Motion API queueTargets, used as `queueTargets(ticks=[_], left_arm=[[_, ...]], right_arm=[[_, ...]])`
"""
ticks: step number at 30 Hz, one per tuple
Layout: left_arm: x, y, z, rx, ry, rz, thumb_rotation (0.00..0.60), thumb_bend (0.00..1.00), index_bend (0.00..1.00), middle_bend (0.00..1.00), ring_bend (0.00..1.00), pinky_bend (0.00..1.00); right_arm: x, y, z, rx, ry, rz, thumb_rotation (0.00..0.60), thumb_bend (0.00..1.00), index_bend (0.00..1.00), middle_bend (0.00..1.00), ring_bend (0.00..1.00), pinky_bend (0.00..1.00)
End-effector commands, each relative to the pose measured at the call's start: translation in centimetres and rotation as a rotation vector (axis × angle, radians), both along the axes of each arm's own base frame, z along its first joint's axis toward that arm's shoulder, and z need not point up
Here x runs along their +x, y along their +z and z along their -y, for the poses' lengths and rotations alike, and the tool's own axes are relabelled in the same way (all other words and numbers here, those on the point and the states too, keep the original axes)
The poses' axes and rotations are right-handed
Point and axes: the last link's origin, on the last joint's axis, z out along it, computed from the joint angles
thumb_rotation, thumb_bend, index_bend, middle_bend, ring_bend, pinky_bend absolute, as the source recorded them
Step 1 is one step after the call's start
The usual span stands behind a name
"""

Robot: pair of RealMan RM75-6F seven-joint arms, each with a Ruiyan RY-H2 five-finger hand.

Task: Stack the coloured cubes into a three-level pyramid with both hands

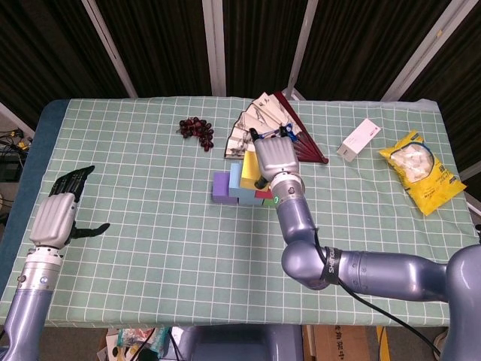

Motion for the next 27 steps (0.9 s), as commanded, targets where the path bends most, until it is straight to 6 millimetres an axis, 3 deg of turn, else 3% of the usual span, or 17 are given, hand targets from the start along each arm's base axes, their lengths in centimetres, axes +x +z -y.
queueTargets(ticks=[1,14,27], left_arm=[[0.01,0.00,0.02,0.000,-0.001,-0.001,0.600,0.15,0.00,0.07,0.06,0.06],[0.04,-0.06,0.03,0.000,-0.001,0.002,0.600,0.15,0.00,0.07,0.06,0.06],[0.03,-0.14,0.05,-0.002,-0.001,-0.001,0.600,0.15,0.00,0.07,0.06,0.05]], right_arm=[[-0.04,0.00,-0.03,0.003,0.002,0.000,0.600,0.19,0.01,0.49,0.27,0.00],[-0.17,0.30,0.09,-0.002,0.031,0.018,0.600,0.29,0.01,0.49,0.27,0.00],[-0.82,0.28,0.24,0.031,0.080,0.001,0.600,0.29,0.01,0.49,0.26,0.00]])
